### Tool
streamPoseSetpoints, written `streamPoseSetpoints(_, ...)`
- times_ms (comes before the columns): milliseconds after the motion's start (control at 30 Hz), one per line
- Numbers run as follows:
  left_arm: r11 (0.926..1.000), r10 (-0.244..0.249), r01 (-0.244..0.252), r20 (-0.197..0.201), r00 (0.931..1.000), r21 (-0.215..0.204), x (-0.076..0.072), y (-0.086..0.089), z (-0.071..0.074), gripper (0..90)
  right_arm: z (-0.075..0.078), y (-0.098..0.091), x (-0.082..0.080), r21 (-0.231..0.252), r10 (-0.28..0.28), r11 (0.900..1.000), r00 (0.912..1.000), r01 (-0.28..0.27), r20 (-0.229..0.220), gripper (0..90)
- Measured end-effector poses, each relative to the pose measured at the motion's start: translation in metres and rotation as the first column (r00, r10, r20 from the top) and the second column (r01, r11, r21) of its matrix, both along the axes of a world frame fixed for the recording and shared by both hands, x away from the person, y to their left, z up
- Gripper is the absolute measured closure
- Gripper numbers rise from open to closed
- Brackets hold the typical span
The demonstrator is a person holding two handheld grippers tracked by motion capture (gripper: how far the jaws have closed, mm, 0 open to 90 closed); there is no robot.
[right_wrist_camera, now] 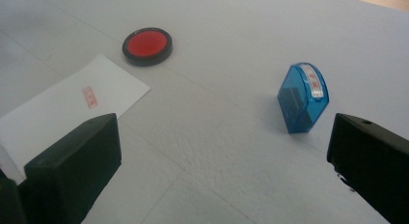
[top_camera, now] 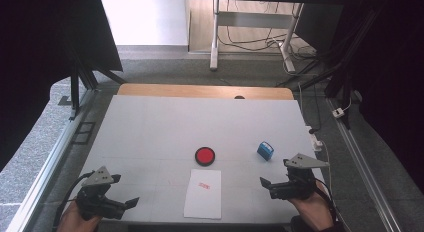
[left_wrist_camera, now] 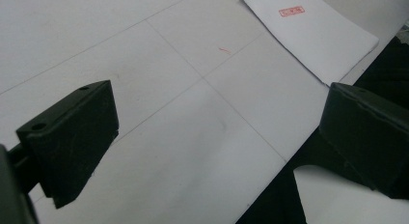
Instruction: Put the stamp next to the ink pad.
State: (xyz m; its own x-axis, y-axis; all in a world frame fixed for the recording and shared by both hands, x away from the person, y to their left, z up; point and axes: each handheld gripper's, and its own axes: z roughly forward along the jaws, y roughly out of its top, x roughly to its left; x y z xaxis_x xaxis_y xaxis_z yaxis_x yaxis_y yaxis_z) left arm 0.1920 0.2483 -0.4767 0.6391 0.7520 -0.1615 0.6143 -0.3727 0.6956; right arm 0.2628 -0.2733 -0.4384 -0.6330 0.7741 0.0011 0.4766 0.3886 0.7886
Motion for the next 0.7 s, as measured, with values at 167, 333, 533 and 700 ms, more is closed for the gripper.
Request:
streamPoseSetpoints(167,1.0,0.003,-0.003,0.0,1.0,-0.001,0.0,0.0,0.0,0.1,-0.006,-0.008,-0.011,-0.001,-0.026,0.9997,0.9995,0.026,-0.015,0.0)
streamPoseSetpoints(333,0.9999,0.01,-0.01,-0.001,1.0,-0.008,-0.001,0.002,0.0,0.0,-0.012,-0.014,-0.019,-0.009,-0.05,0.9987,0.9982,0.049,-0.033,0.0)
streamPoseSetpoints(533,0.9999,0.012,-0.012,-0.006,0.9999,-0.006,-0.001,0.002,0.0,0.0,-0.015,-0.017,-0.023,-0.027,-0.057,0.9981,0.9969,0.055,-0.055,0.0)
streamPoseSetpoints(700,0.9998,0.014,-0.015,-0.008,0.9999,-0.017,0.0,0.003,0.0,0.0,-0.016,-0.016,-0.022,-0.037,-0.057,0.9978,0.9965,0.055,-0.062,0.0)
